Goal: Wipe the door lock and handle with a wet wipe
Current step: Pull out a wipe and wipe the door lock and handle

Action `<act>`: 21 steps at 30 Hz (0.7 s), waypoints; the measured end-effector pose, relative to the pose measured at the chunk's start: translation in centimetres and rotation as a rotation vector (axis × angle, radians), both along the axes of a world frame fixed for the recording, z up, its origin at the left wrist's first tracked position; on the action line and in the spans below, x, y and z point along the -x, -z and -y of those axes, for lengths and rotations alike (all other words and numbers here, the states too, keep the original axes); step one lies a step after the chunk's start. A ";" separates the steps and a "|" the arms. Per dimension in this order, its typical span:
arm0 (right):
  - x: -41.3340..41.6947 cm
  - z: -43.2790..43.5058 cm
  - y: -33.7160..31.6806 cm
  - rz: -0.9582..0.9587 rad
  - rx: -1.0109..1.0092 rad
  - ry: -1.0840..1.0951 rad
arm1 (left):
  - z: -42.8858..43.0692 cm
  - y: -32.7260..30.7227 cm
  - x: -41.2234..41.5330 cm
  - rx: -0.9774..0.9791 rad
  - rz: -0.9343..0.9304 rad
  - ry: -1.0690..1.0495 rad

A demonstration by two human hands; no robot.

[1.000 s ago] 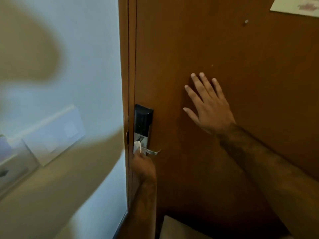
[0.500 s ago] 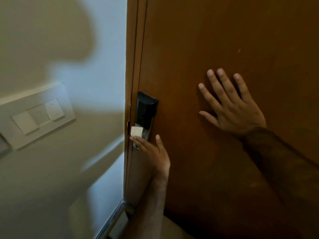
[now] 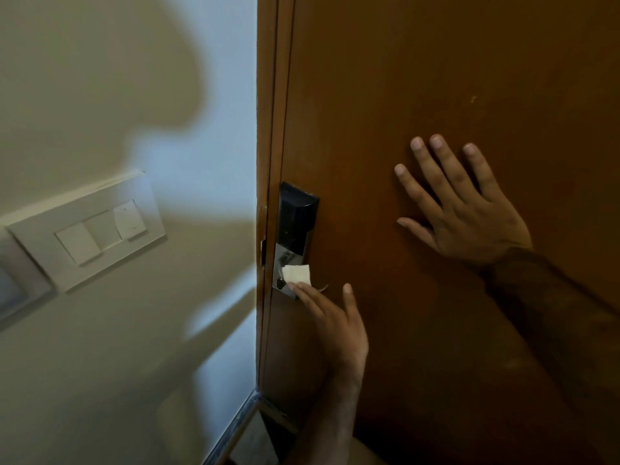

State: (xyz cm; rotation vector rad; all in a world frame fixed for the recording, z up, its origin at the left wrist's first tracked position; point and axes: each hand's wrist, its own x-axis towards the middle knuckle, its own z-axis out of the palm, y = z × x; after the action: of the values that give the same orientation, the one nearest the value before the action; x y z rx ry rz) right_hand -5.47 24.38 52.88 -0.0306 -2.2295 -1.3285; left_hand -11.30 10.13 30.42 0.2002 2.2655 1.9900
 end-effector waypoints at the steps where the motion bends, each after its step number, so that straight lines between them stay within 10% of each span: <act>1: 0.0 0.0 0.0 0.003 0.006 -0.003 | -0.2 0.3 -1.0 -0.008 0.005 0.027; 21: 0.1 0.1 0.1 -0.002 -0.014 0.000 | -0.5 -0.7 2.9 -0.066 0.002 -0.141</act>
State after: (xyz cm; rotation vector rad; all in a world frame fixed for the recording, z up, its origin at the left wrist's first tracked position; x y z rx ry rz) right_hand -5.54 24.26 52.79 -0.0271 -2.2190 -1.3437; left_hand -14.21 10.61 31.14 0.0460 2.2728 2.1342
